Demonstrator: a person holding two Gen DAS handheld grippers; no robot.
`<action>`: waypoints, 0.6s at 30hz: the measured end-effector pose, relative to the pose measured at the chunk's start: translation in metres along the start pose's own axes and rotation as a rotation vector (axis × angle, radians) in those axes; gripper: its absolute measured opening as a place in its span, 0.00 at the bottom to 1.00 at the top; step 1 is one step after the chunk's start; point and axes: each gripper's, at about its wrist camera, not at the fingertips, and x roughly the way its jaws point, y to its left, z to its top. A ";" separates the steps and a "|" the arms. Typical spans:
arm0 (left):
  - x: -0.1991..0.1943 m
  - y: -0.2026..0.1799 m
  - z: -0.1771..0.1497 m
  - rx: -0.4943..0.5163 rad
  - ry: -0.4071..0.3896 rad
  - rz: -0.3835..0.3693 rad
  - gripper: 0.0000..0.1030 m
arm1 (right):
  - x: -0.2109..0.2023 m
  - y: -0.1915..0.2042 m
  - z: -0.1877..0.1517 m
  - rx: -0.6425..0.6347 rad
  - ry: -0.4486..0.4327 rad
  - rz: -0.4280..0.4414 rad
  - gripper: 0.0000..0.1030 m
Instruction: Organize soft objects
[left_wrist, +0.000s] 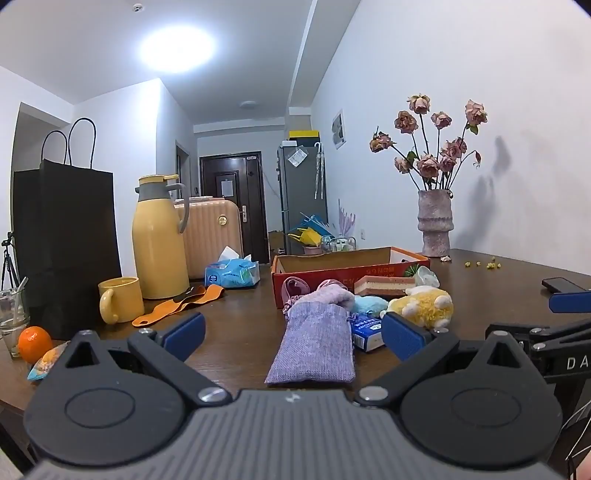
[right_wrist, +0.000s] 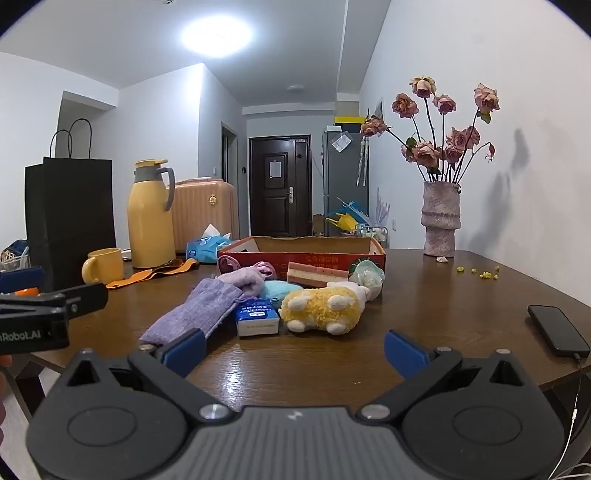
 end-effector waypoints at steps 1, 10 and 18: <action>0.000 0.000 0.000 0.001 0.002 -0.001 1.00 | 0.001 0.000 0.000 0.005 0.002 0.001 1.00; 0.001 0.001 0.000 -0.007 0.005 0.003 1.00 | 0.001 -0.002 -0.001 0.011 0.001 0.008 1.00; 0.001 0.002 0.001 -0.008 0.002 0.003 1.00 | 0.001 -0.002 -0.001 0.011 0.000 0.009 1.00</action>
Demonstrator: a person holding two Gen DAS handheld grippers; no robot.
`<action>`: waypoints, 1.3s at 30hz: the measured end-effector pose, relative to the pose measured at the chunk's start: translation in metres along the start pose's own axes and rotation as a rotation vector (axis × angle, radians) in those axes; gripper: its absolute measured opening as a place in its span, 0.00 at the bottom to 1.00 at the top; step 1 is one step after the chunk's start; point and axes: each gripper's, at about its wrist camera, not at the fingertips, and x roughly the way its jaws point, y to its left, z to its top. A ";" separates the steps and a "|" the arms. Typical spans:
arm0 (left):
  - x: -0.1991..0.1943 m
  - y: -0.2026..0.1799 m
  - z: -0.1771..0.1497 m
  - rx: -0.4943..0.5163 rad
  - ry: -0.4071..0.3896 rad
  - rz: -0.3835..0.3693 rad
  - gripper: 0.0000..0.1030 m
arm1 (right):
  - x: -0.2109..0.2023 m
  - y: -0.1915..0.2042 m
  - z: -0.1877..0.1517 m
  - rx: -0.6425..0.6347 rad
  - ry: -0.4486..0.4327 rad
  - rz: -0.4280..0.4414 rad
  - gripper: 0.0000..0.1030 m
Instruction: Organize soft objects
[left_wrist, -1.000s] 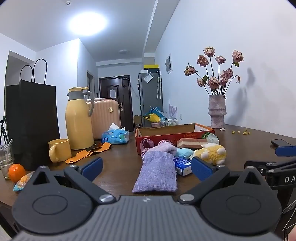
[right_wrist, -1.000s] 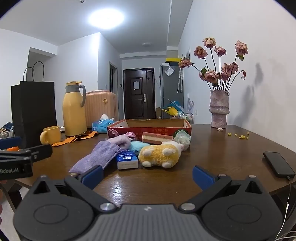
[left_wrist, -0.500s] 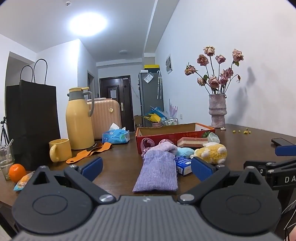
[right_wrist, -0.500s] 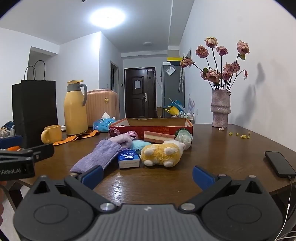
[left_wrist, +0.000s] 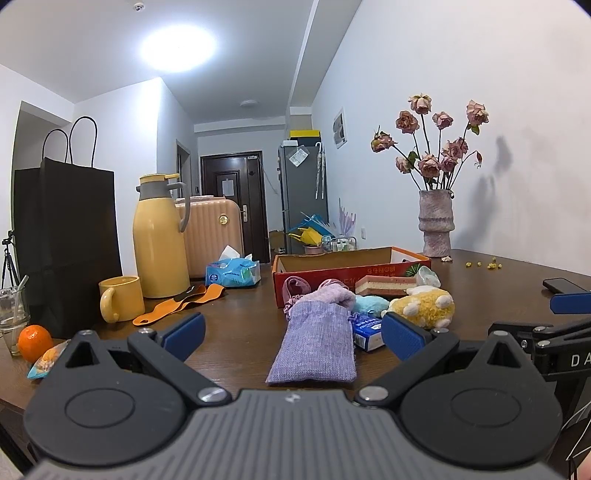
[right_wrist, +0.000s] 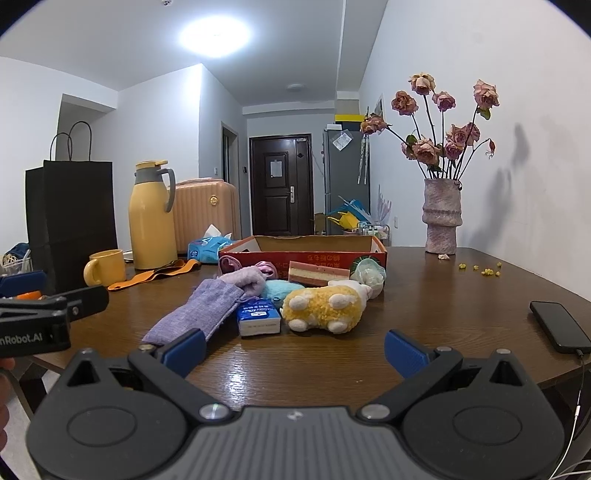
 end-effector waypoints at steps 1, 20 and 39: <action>0.000 0.000 0.000 0.000 0.000 0.000 1.00 | 0.000 0.000 0.000 0.001 0.000 -0.001 1.00; -0.001 0.001 0.001 0.002 -0.005 0.005 1.00 | -0.001 0.000 -0.001 0.005 -0.003 -0.003 1.00; 0.001 0.000 -0.001 0.006 -0.006 0.003 1.00 | 0.000 -0.001 -0.001 0.022 0.001 -0.009 1.00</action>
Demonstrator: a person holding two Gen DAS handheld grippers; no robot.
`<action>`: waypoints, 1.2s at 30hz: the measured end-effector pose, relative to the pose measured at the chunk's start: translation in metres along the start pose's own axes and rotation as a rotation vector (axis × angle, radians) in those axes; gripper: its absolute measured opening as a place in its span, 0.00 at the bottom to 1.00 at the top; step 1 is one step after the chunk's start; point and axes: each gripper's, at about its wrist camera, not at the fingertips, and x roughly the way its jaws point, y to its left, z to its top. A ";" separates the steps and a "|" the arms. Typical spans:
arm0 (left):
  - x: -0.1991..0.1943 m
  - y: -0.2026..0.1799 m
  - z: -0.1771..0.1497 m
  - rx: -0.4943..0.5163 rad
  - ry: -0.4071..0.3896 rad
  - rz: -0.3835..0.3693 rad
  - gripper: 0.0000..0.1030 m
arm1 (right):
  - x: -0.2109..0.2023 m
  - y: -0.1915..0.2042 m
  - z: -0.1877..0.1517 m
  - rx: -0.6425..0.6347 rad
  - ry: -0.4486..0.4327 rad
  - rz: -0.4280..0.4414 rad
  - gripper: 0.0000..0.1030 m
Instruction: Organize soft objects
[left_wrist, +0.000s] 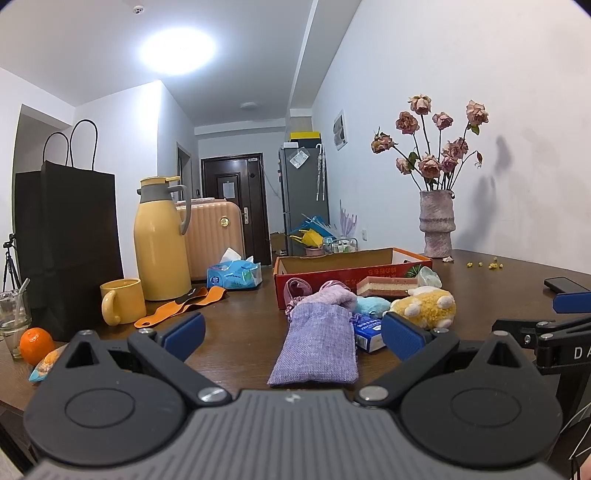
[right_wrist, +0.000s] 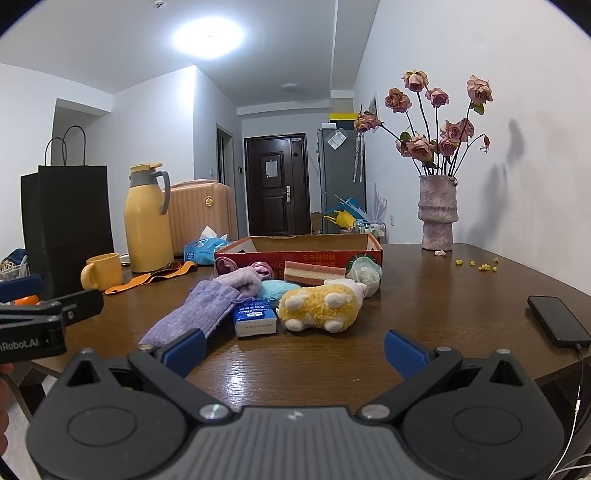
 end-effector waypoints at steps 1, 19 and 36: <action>0.000 0.000 0.000 0.000 0.000 0.000 1.00 | 0.000 0.000 0.000 0.000 0.000 0.000 1.00; 0.005 0.000 -0.004 -0.011 0.029 0.002 1.00 | 0.003 0.001 -0.003 -0.008 0.002 0.001 1.00; 0.121 -0.029 0.013 -0.031 0.160 -0.152 1.00 | 0.097 -0.054 0.026 0.105 0.142 0.084 1.00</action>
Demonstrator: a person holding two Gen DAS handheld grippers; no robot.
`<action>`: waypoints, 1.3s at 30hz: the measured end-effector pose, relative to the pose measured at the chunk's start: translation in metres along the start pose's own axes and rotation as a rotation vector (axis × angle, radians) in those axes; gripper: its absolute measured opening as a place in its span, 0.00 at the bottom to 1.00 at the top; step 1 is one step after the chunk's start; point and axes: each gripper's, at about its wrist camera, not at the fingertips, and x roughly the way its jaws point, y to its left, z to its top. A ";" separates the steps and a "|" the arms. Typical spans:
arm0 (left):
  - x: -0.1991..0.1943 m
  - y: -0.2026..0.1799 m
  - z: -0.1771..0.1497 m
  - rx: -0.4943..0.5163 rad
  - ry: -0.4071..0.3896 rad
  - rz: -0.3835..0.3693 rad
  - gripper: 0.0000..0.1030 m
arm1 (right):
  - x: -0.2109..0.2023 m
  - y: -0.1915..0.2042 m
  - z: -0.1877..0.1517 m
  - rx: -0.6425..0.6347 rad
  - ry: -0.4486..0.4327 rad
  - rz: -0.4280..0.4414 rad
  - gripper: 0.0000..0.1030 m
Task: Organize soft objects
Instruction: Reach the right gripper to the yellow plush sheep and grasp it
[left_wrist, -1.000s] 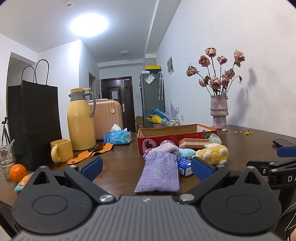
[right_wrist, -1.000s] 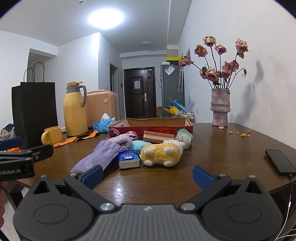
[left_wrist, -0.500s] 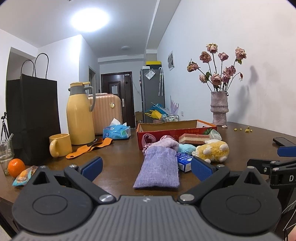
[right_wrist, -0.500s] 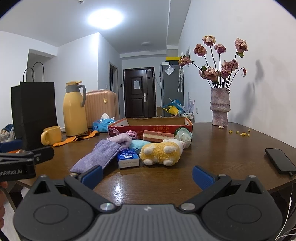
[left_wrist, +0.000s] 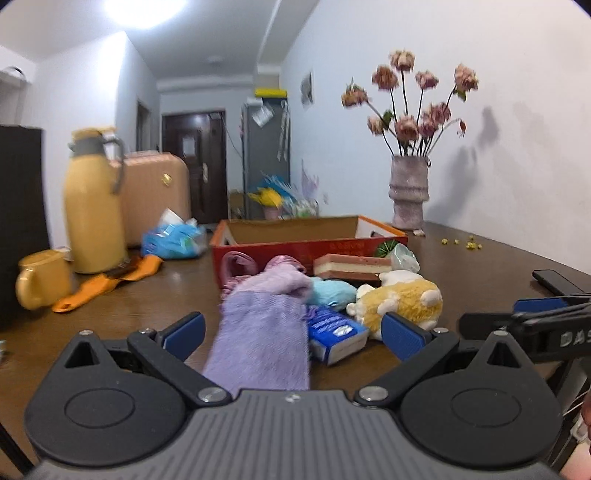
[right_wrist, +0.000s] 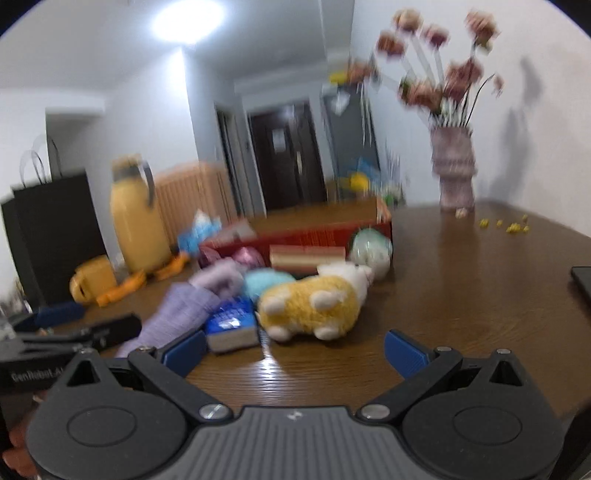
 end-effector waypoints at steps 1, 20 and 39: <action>0.010 0.000 0.004 -0.004 0.020 0.000 1.00 | 0.010 -0.003 0.006 0.000 -0.001 -0.021 1.00; 0.134 -0.028 0.027 -0.227 0.343 -0.313 0.40 | 0.119 -0.081 0.031 0.343 0.144 0.145 0.56; 0.139 -0.028 0.025 -0.404 0.460 -0.421 0.52 | 0.071 -0.114 0.019 0.407 0.145 0.141 0.60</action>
